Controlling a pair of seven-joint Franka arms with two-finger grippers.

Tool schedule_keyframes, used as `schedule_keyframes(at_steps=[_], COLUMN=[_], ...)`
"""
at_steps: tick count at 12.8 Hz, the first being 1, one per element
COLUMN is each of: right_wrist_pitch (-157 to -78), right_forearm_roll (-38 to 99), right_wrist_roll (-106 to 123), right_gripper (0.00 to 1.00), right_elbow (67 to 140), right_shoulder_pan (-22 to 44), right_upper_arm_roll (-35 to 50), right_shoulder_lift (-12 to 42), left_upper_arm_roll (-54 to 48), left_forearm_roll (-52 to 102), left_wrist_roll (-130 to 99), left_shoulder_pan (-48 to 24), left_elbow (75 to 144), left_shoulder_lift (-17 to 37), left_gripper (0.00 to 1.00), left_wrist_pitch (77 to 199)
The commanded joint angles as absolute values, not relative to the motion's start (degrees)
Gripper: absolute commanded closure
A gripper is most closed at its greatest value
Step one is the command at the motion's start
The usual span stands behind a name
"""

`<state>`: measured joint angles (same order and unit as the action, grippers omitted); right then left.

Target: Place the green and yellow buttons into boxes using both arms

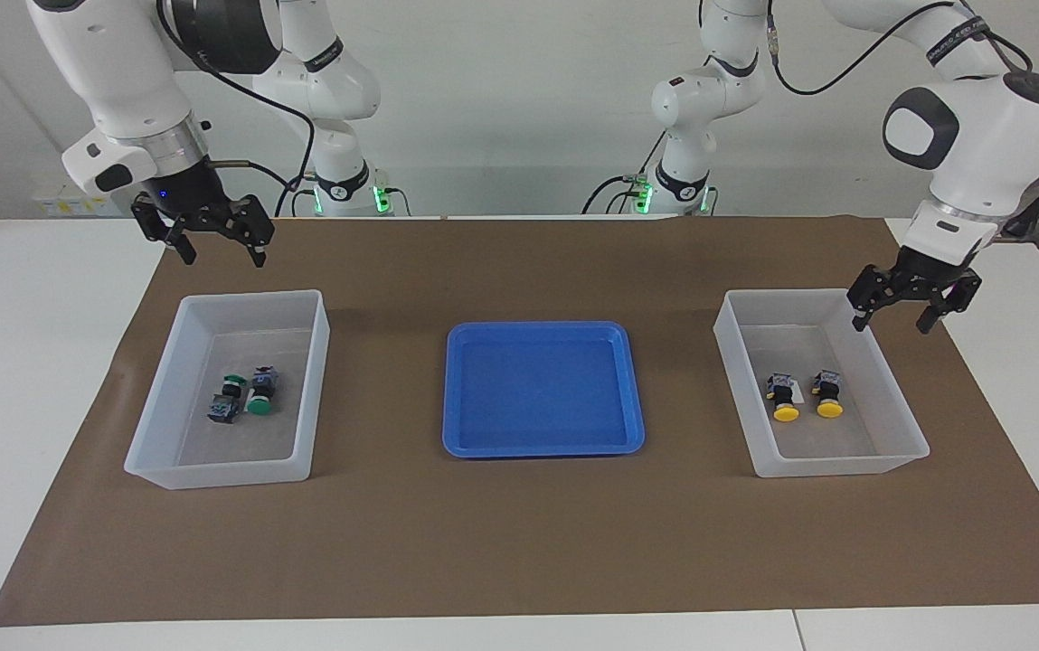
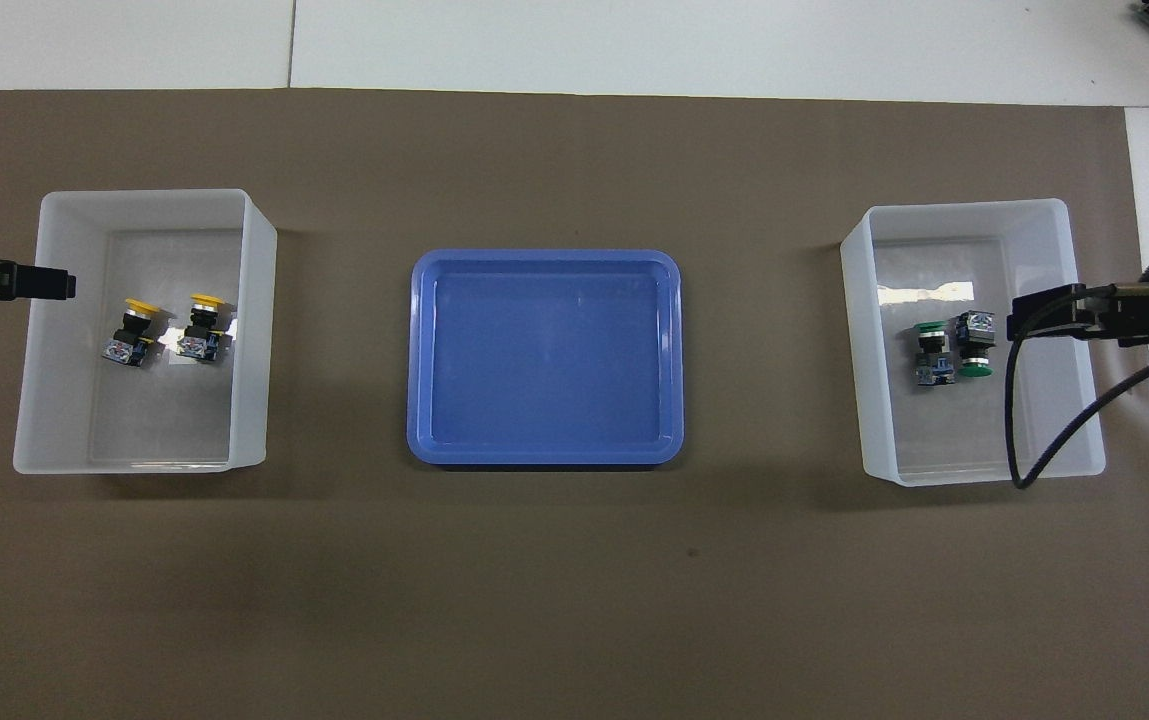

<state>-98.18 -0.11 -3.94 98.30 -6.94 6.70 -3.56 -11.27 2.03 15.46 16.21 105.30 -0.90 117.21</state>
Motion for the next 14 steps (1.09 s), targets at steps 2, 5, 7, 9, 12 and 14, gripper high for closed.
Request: schedule_keyframes(at_steps=[2,5,7,9,12,14], right_wrist_pitch=[-98.1,-96.0,-94.6,-94.6,-94.5,-94.2], right_forearm_roll=[1.5,1.4,1.1,1.1,1.0,1.0], right_wrist_roll=[-3.8,-3.9,-4.0,-4.0,-4.0,-4.1], right_gripper=[0.0,0.0,0.0,0.0,0.0,0.0], right_elbow=[98.1,97.6,97.6,97.6,97.8,98.1], right_shoulder_pan=[-7.0,-4.7,-3.6,-1.9,-0.4,0.3], right_upper_arm_roll=[6.6,4.1,2.7,1.1,-0.3,-0.5], right_shoulder_lift=[-4.0,-4.4,-5.3,-5.3,-5.4,-5.4], left_upper_arm_roll=[-11.2,-11.3,-11.4,-11.7,-11.7,-11.8], left_forearm_roll=[1.4,1.4,1.4,1.5,1.8,1.9], left_wrist_roll=[5.1,-0.6,-1.1,-1.2,-3.2,-4.5], left_shoulder_pan=[11.5,7.7,6.9,6.4,5.2,4.8], left_elbow=[101.3,99.3,95.9,92.3,88.5,86.0], left_shoulder_lift=[-1.6,-1.6,-1.5,-0.9,0.9,2.0], left_gripper=[0.0,0.0,0.0,0.0,0.0,0.0], left_wrist_pitch=[110.4,106.9,101.5,97.1,93.0,92.6])
